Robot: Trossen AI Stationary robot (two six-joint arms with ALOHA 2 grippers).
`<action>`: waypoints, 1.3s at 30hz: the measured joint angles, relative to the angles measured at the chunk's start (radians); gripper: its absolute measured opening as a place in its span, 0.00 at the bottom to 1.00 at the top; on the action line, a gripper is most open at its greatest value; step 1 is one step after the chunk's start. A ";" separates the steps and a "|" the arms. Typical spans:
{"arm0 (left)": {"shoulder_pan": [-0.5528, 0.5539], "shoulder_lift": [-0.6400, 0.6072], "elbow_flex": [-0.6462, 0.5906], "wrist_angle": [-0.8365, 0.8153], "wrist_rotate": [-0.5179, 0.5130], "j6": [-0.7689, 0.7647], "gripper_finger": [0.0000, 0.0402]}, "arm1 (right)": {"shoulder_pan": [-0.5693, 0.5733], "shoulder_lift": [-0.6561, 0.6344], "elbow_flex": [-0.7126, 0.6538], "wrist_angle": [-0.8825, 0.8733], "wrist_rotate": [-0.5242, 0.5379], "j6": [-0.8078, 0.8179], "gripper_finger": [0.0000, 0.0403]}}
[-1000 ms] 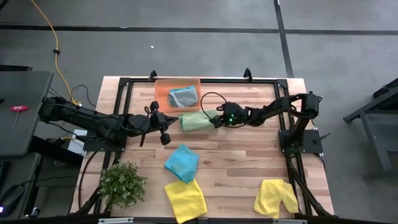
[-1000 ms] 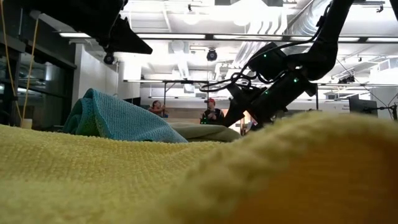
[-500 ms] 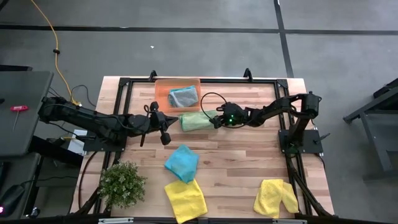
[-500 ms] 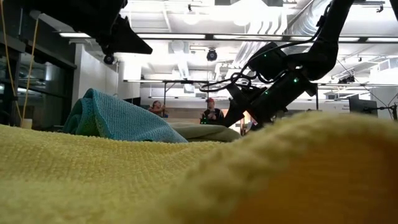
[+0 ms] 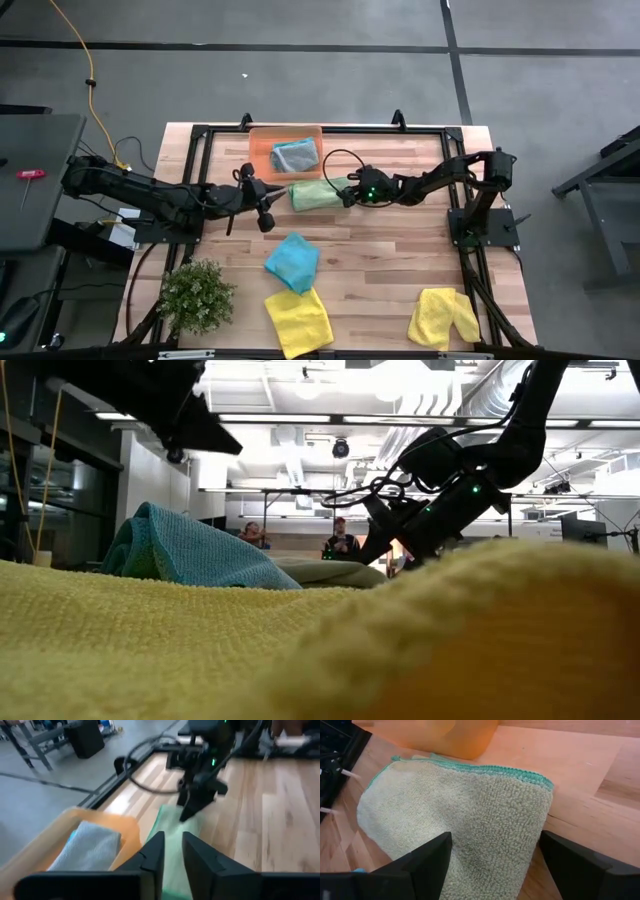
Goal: Fold microfiber towels
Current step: Put the green microfiber cloth into the orange bin
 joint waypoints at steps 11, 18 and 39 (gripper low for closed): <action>-0.002 -0.058 0.020 -0.121 -0.062 -0.047 0.43 | 0.002 0.000 0.000 -0.002 0.003 0.000 0.74; -0.035 -0.266 0.097 -0.433 -0.237 -0.252 0.48 | 0.001 0.000 -0.001 0.000 0.003 0.000 0.74; -0.161 -0.619 -0.108 -0.307 -0.382 -0.188 0.47 | 0.002 0.000 -0.001 -0.014 0.033 0.063 0.60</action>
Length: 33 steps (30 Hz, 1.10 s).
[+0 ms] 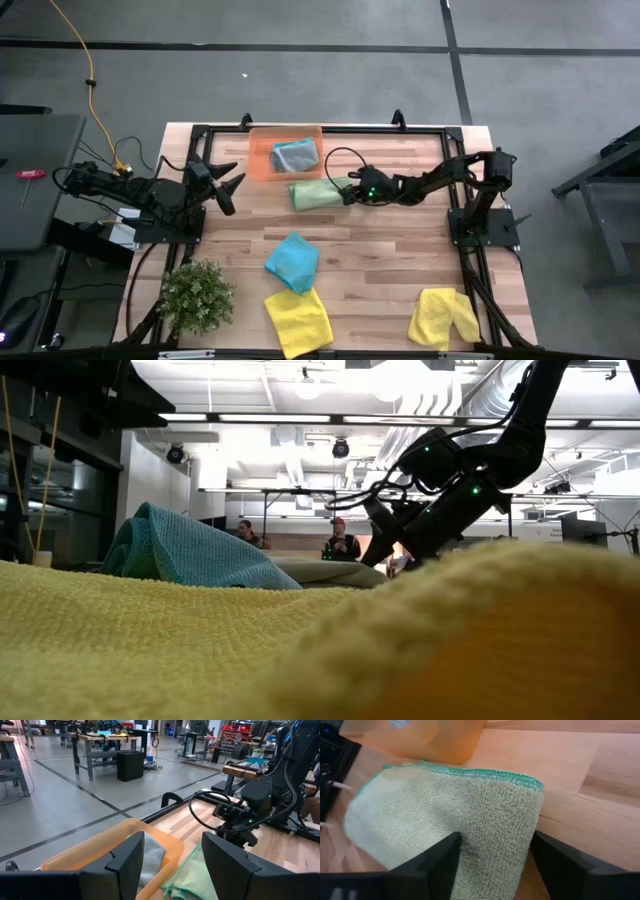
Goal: Fold microfiber towels
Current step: Put the green microfiber cloth into the orange bin
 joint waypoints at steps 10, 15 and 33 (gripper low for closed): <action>0.000 0.000 0.000 0.073 0.002 0.031 0.47 | 0.007 0.000 -0.001 -0.055 0.072 -0.113 0.09; 0.000 0.000 0.000 0.121 0.031 0.069 0.47 | 0.008 -0.012 0.015 -0.094 0.072 -0.178 0.03; 0.000 0.000 0.000 0.121 0.028 0.069 0.47 | 0.061 -0.087 0.615 -0.932 0.050 -0.768 0.00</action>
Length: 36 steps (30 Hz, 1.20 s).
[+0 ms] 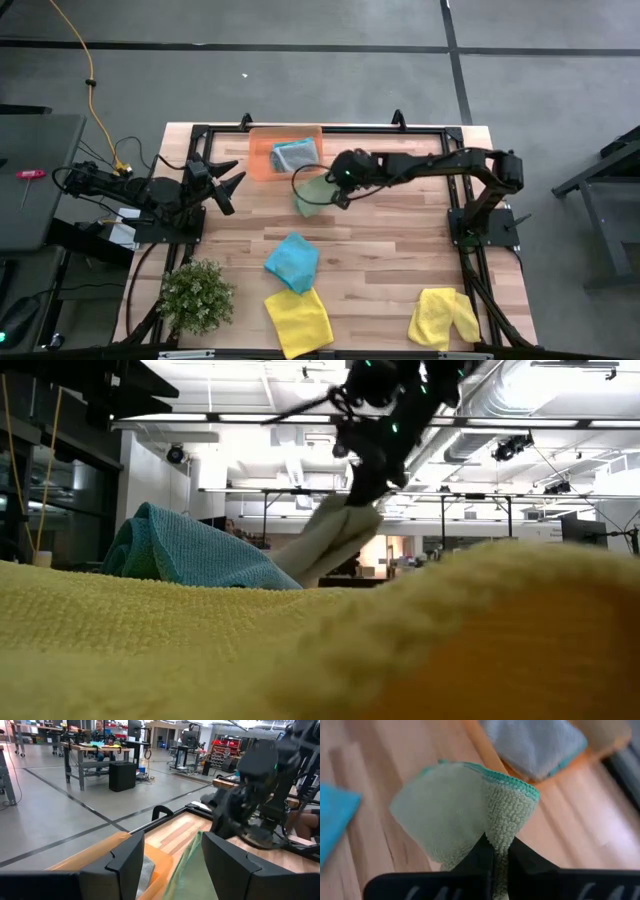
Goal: Fold microfiber towels
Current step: Put the green microfiber cloth into the orange bin
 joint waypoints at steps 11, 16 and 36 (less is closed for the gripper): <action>0.000 0.000 0.000 -0.002 0.000 0.000 0.47 | -0.013 0.169 0.389 -0.315 -0.114 -0.536 0.00; 0.000 0.000 0.000 -0.002 0.000 0.000 0.47 | -0.017 0.306 0.528 -0.316 -0.098 -0.759 0.00; 0.000 0.000 0.000 -0.003 0.070 -0.003 0.47 | -0.104 0.596 0.922 -0.287 0.301 -1.112 0.00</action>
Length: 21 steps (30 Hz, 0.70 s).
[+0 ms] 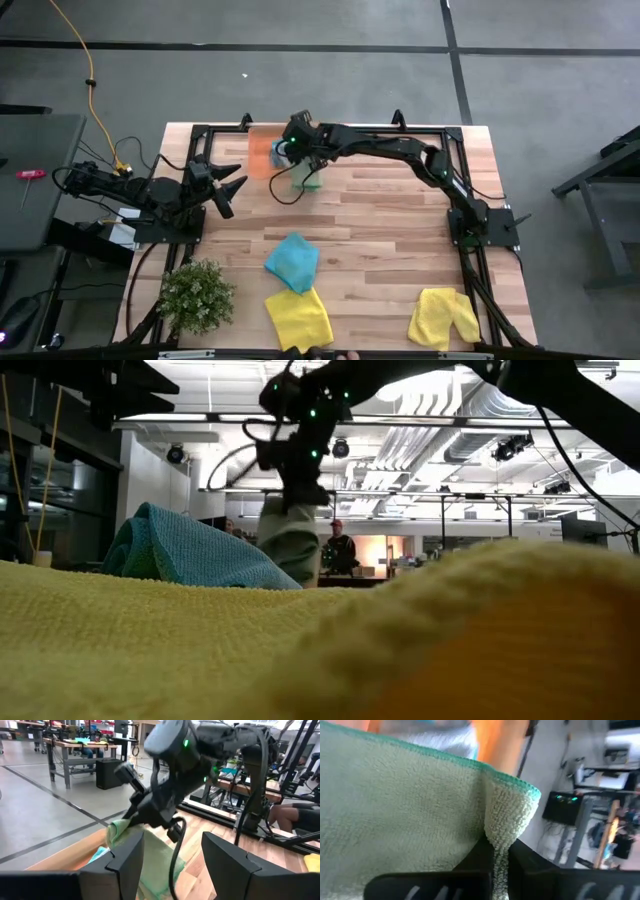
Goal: Fold microfiber towels
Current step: Put the green microfiber cloth into the orange bin
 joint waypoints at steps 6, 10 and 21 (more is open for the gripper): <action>0.000 0.000 0.000 0.000 0.000 0.000 0.47 | -0.037 -0.001 0.034 0.105 0.005 -0.038 0.00; 0.000 0.000 0.000 0.000 0.000 0.000 0.47 | -0.068 0.007 0.034 0.115 0.011 -0.032 0.00; 0.000 0.000 0.000 0.001 0.001 0.003 0.47 | -0.121 0.061 -0.035 0.160 -0.021 -0.055 0.00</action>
